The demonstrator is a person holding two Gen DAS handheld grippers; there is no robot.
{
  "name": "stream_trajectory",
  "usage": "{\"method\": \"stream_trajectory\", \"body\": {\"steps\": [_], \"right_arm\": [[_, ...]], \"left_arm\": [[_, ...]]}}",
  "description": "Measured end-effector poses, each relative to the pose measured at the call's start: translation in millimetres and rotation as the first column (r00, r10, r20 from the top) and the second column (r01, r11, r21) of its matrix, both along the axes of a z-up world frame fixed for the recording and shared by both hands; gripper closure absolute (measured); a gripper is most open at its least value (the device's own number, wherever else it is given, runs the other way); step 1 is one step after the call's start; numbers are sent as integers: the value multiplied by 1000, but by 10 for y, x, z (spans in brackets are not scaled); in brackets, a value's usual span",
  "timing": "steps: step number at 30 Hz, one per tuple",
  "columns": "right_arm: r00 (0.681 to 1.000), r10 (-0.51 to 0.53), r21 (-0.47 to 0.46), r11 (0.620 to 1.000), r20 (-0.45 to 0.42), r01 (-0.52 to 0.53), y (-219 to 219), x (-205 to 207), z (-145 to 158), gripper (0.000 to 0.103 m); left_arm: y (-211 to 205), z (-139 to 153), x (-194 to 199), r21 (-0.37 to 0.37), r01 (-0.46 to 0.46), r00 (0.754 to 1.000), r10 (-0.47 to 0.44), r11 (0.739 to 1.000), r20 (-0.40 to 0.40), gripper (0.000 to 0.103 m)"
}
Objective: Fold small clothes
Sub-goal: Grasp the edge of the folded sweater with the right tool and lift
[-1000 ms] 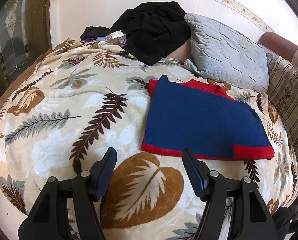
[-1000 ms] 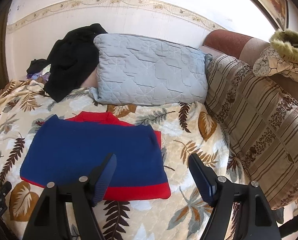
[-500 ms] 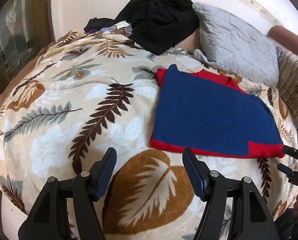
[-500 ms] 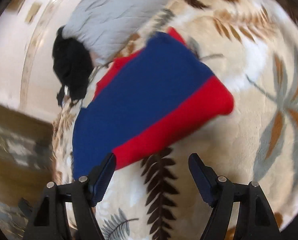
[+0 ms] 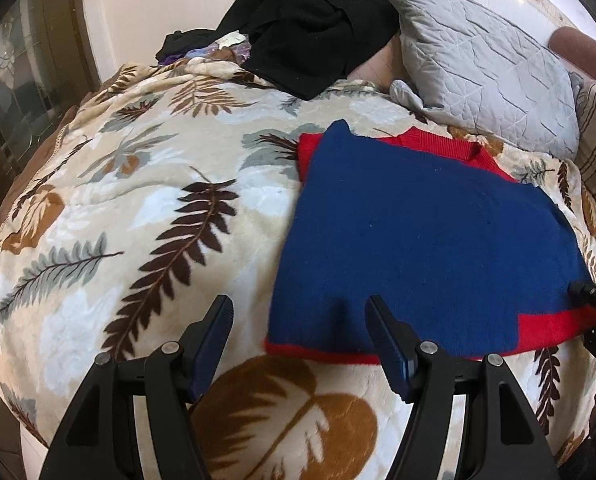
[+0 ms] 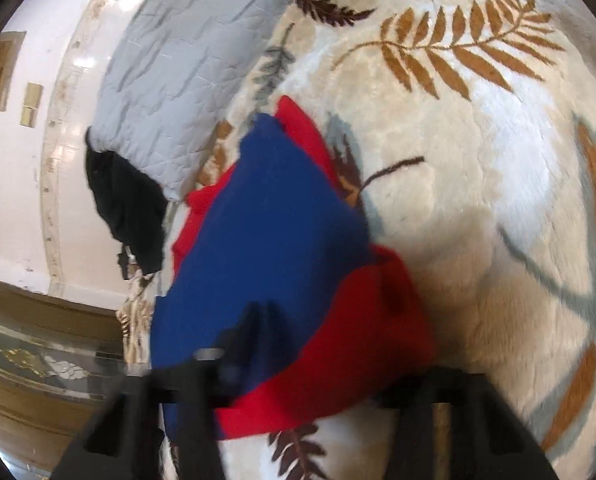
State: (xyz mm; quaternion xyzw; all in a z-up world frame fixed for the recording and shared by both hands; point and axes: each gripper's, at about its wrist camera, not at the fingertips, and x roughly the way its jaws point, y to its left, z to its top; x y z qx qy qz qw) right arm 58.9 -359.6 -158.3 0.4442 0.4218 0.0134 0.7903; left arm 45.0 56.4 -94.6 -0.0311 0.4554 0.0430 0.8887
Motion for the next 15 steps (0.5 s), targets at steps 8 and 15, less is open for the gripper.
{"method": "stream_trajectory", "body": {"steps": [8,15], "right_arm": [[998,63,-231,971,-12,-64,188,-68,228,92],[996,50,-187,982,71,-36,-127,-289,380,24]], "left_arm": [[14,-16,124,5,-5,1000,5,1000,10,34],[-37,-62,345,19,3,1000,-3,1000,9,34]]}}
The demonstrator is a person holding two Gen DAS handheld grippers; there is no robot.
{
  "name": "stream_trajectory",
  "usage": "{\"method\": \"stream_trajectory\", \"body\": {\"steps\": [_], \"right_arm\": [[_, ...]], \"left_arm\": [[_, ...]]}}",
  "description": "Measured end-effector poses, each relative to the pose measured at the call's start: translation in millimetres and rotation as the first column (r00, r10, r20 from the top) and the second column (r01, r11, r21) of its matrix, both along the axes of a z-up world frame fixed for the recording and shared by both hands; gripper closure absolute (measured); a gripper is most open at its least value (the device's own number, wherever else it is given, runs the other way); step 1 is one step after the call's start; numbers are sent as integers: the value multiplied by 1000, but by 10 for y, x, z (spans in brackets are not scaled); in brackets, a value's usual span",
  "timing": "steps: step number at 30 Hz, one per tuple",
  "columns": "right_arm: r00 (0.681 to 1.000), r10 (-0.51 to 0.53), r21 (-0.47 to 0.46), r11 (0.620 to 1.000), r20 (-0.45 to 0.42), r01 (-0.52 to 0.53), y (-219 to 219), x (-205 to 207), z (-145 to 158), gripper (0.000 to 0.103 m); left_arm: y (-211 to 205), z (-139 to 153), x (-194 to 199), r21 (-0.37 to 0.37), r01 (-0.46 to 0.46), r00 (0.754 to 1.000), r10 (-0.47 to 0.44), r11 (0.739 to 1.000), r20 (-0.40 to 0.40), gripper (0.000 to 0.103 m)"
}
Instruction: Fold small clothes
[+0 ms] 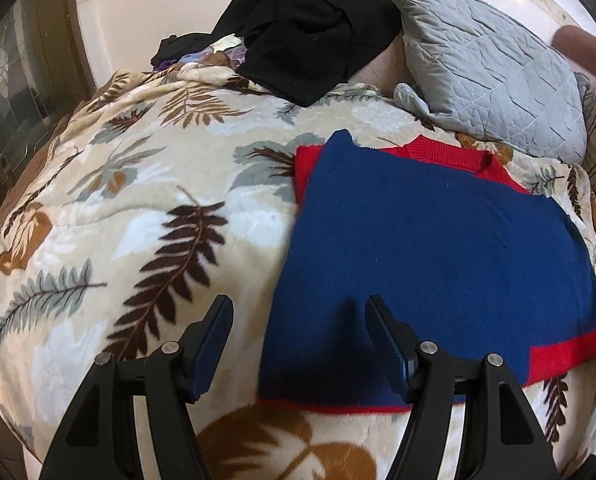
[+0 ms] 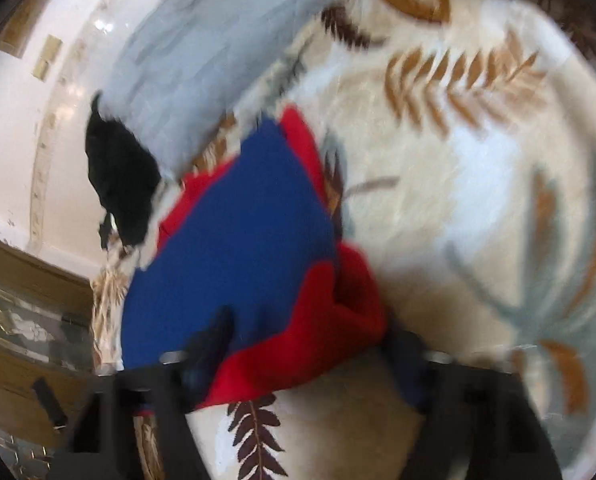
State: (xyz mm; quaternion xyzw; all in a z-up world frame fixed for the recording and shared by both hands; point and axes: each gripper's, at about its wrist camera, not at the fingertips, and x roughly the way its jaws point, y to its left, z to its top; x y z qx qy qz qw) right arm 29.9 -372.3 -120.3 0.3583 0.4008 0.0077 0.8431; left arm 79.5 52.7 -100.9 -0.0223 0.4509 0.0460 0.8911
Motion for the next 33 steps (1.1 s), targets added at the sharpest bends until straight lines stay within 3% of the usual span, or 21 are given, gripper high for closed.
{"method": "stream_trajectory", "body": {"steps": [5,7,9,10,11,12,16,18,20,22,28,33], "right_arm": [[993,104,-7,995,50,-104,-111,656,196,24],[993,113,-84,990,23,-111,-126,972,193,24],[988,150,-97,984,-33,-153,-137,1330,72,24],[983,173,-94,980,-53,-177,-125,1422,12,30],[975,206,-94,972,-87,-214,-93,1507,-58,44],[967,218,-101,967,-129,-232,-65,1558,-115,89],[986,153,-239,957,-60,-163,67,1406,100,89],[988,96,-238,963,-122,-123,12,1437,-63,84],[991,75,-202,975,-110,-96,-26,1378,-74,70],[995,60,-222,972,-75,-75,-10,1233,33,37],[987,155,-112,982,38,-150,247,517,309,37],[981,191,1,981,9,-191,457,-15,85,37]], "left_arm": [[-158,-104,196,31,15,1000,-14,999,-27,34],[-222,-163,250,51,20,999,-18,998,-45,34],[-245,-189,282,60,14,999,-11,998,-54,34],[-246,-194,291,57,11,998,-8,998,-55,34],[-243,-197,293,55,9,998,-6,998,-56,33],[-241,-200,301,54,7,998,-3,999,-58,32],[-232,-220,317,59,17,999,-14,998,-52,28],[-227,-226,316,66,14,999,-10,998,-52,26],[-208,-214,306,56,14,998,-11,998,-55,26],[-197,-201,296,65,26,998,-22,998,-54,26],[-200,-129,207,61,33,998,-31,998,-47,26],[-183,-7,6,44,38,999,-38,998,-6,26]]}}
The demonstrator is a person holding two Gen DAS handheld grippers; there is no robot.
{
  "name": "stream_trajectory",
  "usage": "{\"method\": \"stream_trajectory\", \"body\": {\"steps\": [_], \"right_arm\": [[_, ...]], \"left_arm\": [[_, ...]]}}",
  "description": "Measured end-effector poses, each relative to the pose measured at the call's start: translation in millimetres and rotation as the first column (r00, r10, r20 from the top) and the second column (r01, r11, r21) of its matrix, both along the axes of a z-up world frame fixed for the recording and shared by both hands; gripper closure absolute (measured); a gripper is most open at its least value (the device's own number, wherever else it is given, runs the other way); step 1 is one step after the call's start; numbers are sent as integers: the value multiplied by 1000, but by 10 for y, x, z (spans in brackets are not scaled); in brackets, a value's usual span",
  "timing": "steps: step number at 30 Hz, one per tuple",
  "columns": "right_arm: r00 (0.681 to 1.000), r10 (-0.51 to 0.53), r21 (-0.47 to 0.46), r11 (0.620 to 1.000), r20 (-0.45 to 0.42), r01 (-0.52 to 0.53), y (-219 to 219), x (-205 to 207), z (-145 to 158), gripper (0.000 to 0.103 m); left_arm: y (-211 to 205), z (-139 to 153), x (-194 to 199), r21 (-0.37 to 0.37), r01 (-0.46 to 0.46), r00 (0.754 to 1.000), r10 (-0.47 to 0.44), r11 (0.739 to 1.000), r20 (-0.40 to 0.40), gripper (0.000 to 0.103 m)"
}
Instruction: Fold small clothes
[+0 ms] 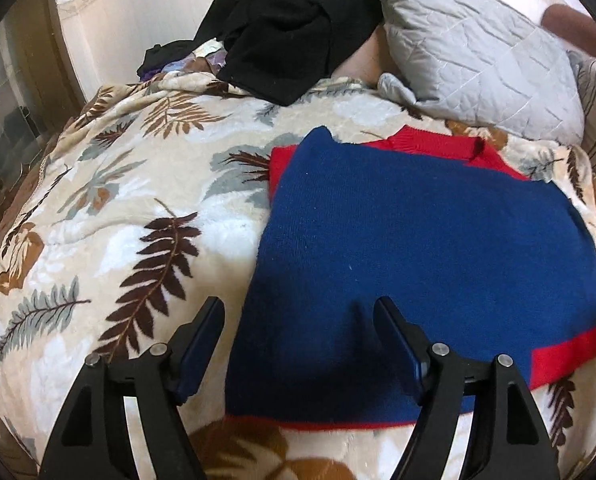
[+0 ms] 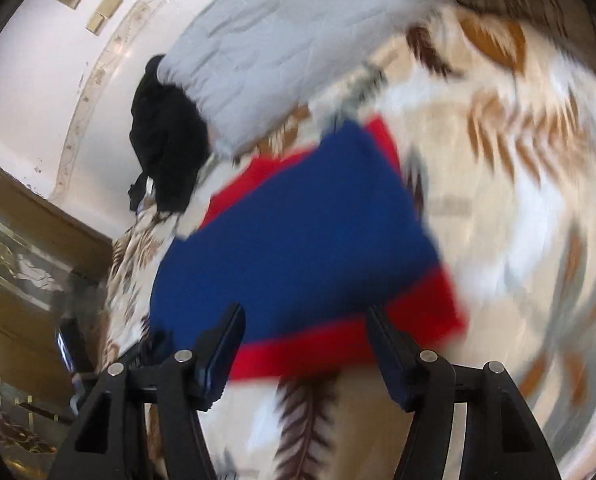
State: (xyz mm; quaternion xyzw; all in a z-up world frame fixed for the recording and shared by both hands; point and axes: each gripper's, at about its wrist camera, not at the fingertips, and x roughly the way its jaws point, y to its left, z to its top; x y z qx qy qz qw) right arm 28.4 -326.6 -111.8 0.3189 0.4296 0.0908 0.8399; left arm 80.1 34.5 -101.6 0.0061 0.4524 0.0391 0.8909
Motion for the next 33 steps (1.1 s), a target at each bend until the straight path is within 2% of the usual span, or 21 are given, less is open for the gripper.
{"method": "stream_trajectory", "body": {"steps": [2,5,12,19,23,29,33], "right_arm": [[999,-19,4,1000,-37,20,15,-21,-148,37],[996,-53,-53,997,-71,49,24,21,-237,37],[994,-94,-187,979,-53,82,-6,9,-215,37],[993,-110,-232,968,-49,96,-83,-82,-175,37],[991,-110,-201,975,-71,94,-119,-50,-245,37],[988,-134,-45,990,-76,131,-257,63,-336,35],[985,-154,46,986,-77,158,-322,183,-360,35]], "left_arm": [[-25,-10,-18,-1,7,1000,-7,1000,-11,26],[-91,-10,-80,5,19,1000,-19,1000,-17,26],[-187,29,-156,12,25,1000,-25,1000,-13,26],[-284,43,-200,28,35,999,-35,999,-11,26],[-299,32,-176,31,35,999,-35,999,-11,26],[-336,-34,-22,44,41,999,-40,998,-22,26],[-381,14,92,28,46,999,-46,999,2,26]]}}
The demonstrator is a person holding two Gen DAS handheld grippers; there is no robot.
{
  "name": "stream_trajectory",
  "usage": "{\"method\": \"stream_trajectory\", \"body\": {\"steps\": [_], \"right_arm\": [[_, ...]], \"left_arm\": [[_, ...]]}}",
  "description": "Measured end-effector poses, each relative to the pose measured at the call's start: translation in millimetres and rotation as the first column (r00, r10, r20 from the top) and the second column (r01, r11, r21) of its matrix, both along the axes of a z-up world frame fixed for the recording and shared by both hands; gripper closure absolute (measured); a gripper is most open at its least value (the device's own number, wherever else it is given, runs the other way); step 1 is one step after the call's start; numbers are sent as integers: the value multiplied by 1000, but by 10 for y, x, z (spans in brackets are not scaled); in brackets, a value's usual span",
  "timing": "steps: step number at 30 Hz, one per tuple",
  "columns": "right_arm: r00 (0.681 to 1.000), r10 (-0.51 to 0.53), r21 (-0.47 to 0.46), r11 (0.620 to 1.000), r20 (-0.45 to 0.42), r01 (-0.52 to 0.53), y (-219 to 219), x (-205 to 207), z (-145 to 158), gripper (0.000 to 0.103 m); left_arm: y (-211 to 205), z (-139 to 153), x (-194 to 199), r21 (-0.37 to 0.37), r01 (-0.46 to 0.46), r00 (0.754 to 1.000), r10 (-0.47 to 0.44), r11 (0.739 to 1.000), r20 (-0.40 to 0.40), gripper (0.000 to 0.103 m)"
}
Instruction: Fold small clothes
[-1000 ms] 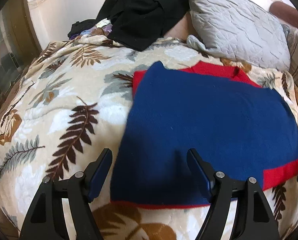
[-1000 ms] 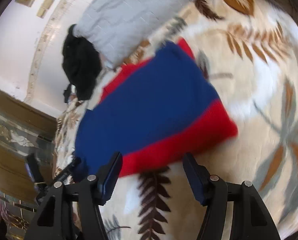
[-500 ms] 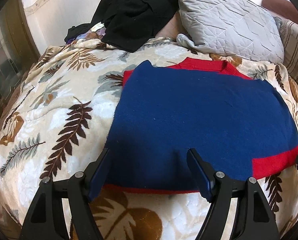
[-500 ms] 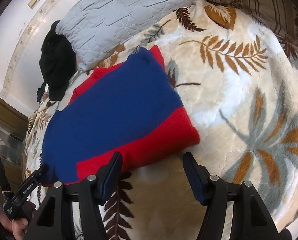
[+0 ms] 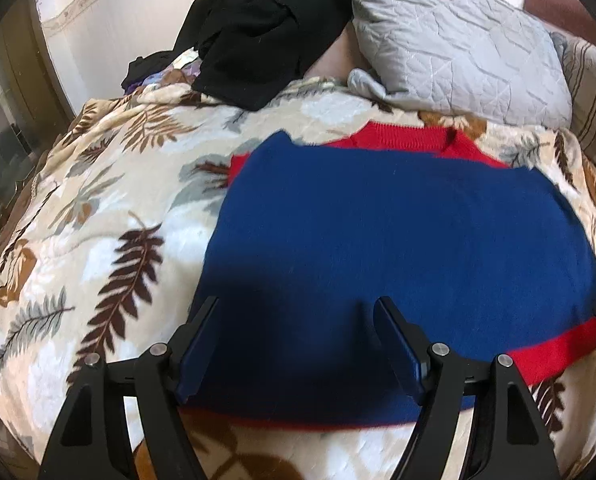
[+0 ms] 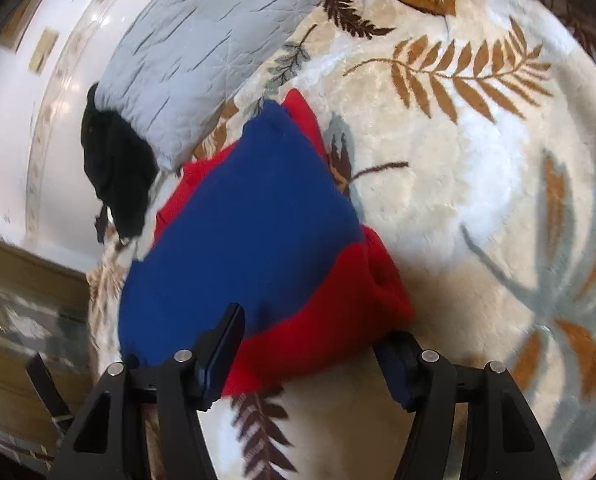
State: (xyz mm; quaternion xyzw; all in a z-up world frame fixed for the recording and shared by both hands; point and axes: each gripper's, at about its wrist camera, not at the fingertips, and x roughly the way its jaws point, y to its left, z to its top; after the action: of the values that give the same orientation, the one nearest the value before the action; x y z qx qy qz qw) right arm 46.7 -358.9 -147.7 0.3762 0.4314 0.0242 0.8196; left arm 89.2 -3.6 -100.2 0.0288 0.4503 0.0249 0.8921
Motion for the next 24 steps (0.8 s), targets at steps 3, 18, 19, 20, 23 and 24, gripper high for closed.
{"method": "stream_trajectory", "body": {"steps": [3,18,19,20,23,24], "right_arm": [[1000,-18,10,1000,9,17,5,74,-13,35],[1000,15,-45,999,22,-14,165,251,14,41],[1000,18,-54,998,17,-17,167,262,12,50],[1000,22,-64,998,10,-21,170,274,12,59],[1000,18,-60,998,14,-17,156,267,40,66],[1000,18,-61,998,22,-17,158,265,55,64]], "left_arm": [[-62,-17,103,2,16,1000,-16,1000,4,26],[-82,-151,292,-17,21,999,-21,1000,-29,26],[-81,-148,292,-20,21,999,-21,1000,-29,26],[-73,-145,286,-23,20,999,-21,1000,-28,26],[-63,-115,276,-32,21,1000,-21,999,-21,26],[-59,-96,266,-34,21,1000,-22,999,-13,26]]}}
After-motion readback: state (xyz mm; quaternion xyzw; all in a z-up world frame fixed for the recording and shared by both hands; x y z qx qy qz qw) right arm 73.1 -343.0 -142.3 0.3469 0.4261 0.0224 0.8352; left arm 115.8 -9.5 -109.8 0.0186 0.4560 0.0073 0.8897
